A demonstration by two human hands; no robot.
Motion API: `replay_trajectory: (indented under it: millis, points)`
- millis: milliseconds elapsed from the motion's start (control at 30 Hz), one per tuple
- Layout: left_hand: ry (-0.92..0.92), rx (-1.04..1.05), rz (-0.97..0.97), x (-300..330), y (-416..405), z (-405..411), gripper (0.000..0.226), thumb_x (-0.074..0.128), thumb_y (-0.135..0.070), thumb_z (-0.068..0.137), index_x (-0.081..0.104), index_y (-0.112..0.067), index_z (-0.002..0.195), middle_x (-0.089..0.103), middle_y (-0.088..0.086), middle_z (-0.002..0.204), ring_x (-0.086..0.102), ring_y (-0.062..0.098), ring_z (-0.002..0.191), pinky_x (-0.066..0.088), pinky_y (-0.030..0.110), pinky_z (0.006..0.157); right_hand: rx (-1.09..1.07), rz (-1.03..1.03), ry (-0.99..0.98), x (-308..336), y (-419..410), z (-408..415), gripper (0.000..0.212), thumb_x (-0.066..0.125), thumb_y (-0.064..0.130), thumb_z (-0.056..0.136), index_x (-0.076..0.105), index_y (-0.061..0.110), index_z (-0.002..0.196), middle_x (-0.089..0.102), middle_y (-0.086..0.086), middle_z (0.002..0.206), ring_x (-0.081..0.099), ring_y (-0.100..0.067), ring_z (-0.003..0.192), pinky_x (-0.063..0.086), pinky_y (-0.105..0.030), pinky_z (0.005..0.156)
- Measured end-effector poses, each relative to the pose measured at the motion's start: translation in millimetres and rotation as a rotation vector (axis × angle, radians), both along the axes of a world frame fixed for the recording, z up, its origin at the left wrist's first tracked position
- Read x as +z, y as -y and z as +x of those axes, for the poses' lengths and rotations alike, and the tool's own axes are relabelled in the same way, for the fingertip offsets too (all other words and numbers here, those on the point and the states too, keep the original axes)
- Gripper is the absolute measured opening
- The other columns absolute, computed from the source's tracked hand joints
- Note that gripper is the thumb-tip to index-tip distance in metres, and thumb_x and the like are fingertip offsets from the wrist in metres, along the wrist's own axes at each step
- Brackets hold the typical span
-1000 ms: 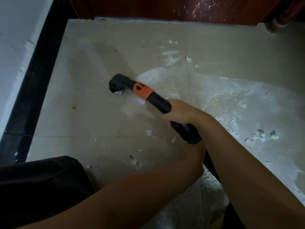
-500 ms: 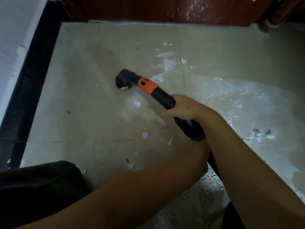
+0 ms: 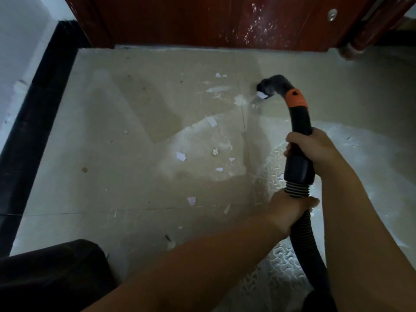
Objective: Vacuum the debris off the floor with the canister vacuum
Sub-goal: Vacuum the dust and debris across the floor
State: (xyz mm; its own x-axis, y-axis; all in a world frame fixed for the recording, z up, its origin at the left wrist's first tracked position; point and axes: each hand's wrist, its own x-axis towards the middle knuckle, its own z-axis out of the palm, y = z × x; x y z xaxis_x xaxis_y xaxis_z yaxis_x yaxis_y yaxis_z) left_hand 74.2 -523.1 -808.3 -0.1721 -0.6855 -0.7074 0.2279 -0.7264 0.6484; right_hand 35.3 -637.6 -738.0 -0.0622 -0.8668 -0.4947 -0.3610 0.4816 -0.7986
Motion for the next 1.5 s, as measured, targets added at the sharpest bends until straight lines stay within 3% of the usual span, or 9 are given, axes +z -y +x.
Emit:
replay_trajectory:
  millis: [133, 300, 400, 500, 633, 900, 1200, 1367, 1500]
  points:
    - [-0.03, 0.039, 0.054, -3.0, 1.3, 4.9, 0.021, 0.073, -0.012, 0.076, 0.058, -0.014, 0.061, 0.059, -0.005, 0.048, 0.058, 0.011, 0.047, 0.053, 0.032, 0.067, -0.101, 0.049, 0.047, -9.9, -2.2, 1.2, 0.021, 0.062, 0.005, 0.083, 0.054, 0.002, 0.102, 0.06, -0.009, 0.064, 0.06, -0.018, 0.051, 0.053, -0.031, 0.059]
    - [-0.051, 0.104, 0.004, -7.7, -18.1, 15.9, 0.018, 0.067, -0.021, 0.085, 0.057, -0.023, 0.1, 0.066, -0.014, 0.075, 0.059, -0.013, 0.054, 0.051, 0.012, 0.062, 0.141, 0.07, 0.04, -11.2, -7.7, 29.8, 0.01, 0.062, 0.005, 0.083, 0.056, 0.004, 0.09, 0.061, -0.01, 0.063, 0.061, -0.022, 0.054, 0.054, -0.035, 0.064]
    - [-0.02, 0.112, -0.029, -0.3, -19.4, 21.6, 0.016, 0.068, -0.019, 0.084, 0.056, -0.029, 0.083, 0.064, -0.022, 0.059, 0.06, -0.007, 0.057, 0.053, 0.02, 0.071, 0.207, 0.083, 0.072, -9.1, -10.1, 35.2, 0.006, 0.061, 0.004, 0.084, 0.056, 0.008, 0.086, 0.06, -0.008, 0.063, 0.06, -0.023, 0.057, 0.054, -0.037, 0.067]
    - [0.019, 0.046, 0.043, 10.4, -8.4, 21.7, 0.023, 0.069, -0.013, 0.082, 0.056, -0.015, 0.064, 0.057, -0.01, 0.045, 0.055, 0.003, 0.042, 0.05, 0.019, 0.053, -0.019, 0.061, 0.132, -12.3, -5.1, 21.1, 0.007, 0.062, 0.005, 0.084, 0.055, 0.007, 0.083, 0.06, -0.004, 0.051, 0.059, -0.019, 0.048, 0.054, -0.031, 0.058]
    - [0.035, 0.081, 0.009, 18.0, 1.3, 34.6, 0.024, 0.069, -0.008, 0.082, 0.055, -0.013, 0.064, 0.058, 0.0, 0.054, 0.055, 0.01, 0.045, 0.055, 0.027, 0.063, -0.232, 0.046, 0.185, -14.2, 3.4, 15.3, 0.009, 0.061, 0.004, 0.083, 0.052, 0.006, 0.082, 0.057, 0.0, 0.042, 0.059, -0.015, 0.04, 0.052, -0.024, 0.047]
    - [0.18, 0.278, 0.028, 1.7, -14.7, 59.3, 0.026, 0.069, -0.01, 0.079, 0.056, -0.015, 0.057, 0.057, -0.002, 0.046, 0.063, 0.033, 0.057, 0.055, 0.033, 0.059, 0.154, 0.061, 0.129, -21.5, -3.5, 82.2, 0.007, 0.062, 0.004, 0.082, 0.055, 0.005, 0.085, 0.057, -0.008, 0.059, 0.057, -0.021, 0.048, 0.051, -0.027, 0.051]
    - [0.082, 0.145, 0.07, 34.4, 13.4, 76.3, 0.029, 0.059, -0.006, 0.092, 0.043, -0.012, 0.069, 0.048, 0.003, 0.057, 0.046, 0.005, 0.034, 0.04, 0.012, 0.038, -0.27, 0.004, 0.208, -27.7, 13.5, 62.8, 0.011, 0.061, 0.004, 0.082, 0.052, 0.007, 0.081, 0.055, -0.007, 0.06, 0.055, -0.017, 0.047, 0.051, -0.027, 0.051]
    - [0.118, 0.279, 0.048, 14.4, 0.4, 96.6, 0.02, 0.067, -0.01, 0.086, 0.054, -0.013, 0.071, 0.057, -0.001, 0.051, 0.056, 0.011, 0.046, 0.055, 0.033, 0.066, 0.07, 0.025, 0.095, -30.4, 12.8, 109.8, 0.009, 0.063, 0.007, 0.081, 0.055, 0.009, 0.08, 0.059, -0.008, 0.062, 0.057, -0.021, 0.05, 0.053, -0.03, 0.055]
    - [0.128, 0.319, 0.029, 12.8, -2.8, 98.0, 0.02, 0.065, -0.008, 0.086, 0.055, -0.011, 0.07, 0.057, 0.004, 0.061, 0.055, 0.013, 0.048, 0.05, 0.024, 0.052, 0.257, 0.051, 0.093, -28.9, 11.3, 123.0, 0.01, 0.063, 0.007, 0.082, 0.056, 0.009, 0.088, 0.061, -0.007, 0.065, 0.059, -0.021, 0.054, 0.053, -0.028, 0.055]
